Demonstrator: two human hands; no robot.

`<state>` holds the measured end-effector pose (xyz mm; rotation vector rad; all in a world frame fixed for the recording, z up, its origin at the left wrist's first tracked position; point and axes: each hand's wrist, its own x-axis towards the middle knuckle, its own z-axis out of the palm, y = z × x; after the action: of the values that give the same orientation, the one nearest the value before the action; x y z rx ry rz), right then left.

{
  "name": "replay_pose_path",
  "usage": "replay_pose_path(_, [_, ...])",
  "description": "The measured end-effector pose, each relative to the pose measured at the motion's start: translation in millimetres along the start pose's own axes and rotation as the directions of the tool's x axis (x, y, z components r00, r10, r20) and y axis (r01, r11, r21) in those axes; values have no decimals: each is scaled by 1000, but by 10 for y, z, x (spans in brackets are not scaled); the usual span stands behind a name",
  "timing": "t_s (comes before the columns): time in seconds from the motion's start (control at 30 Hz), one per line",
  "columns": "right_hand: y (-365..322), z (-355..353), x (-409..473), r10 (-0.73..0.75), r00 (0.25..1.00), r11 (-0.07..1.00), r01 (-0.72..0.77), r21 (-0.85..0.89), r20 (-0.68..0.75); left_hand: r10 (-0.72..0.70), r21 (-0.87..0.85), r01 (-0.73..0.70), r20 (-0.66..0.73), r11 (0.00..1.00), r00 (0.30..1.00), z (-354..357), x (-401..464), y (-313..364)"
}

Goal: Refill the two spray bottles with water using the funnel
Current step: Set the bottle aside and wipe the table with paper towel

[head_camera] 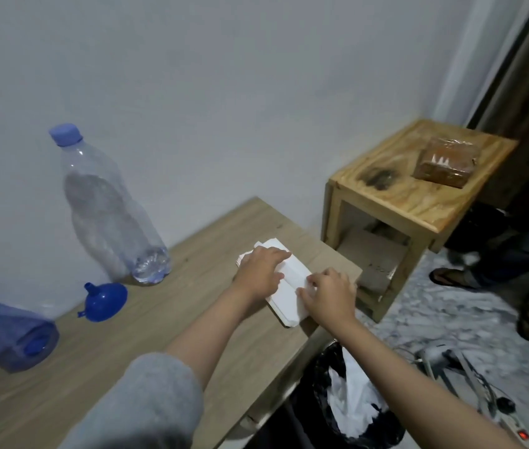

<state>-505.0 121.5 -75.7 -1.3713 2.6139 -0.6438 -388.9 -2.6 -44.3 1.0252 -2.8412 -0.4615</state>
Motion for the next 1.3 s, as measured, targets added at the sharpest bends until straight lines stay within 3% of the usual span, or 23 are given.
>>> replay_pose_path(0.1, [7,43,20,-6,1000,1000,7,18,-24,82,229,-110,128,967,988,-27,103,-6])
replay_pose_path(0.17, [2,50,28,-2,999,998,5,65,-39,93,280,-129,136,951,986,-22,137,-28])
replay_pose_path(0.4, [-34,-16,20,0,999,989,6,147,-42,91,228,-93,23,969,996,-42,213,-105])
replay_pose_path(0.63, [-109,-369,86,-35,990,978,62,199,-138,105,180,-84,-109,980,988,-297,248,-4])
replay_pose_path(1.13, [-348,-1221,40,-189,895,931,294,218,-404,131,200,-56,-384,978,914,-1180,87,415])
replay_pose_path(1.3, [-424,-1356,-15,-207,885,920,321,226,-416,108,192,-26,-431,981,896,-1351,-83,451])
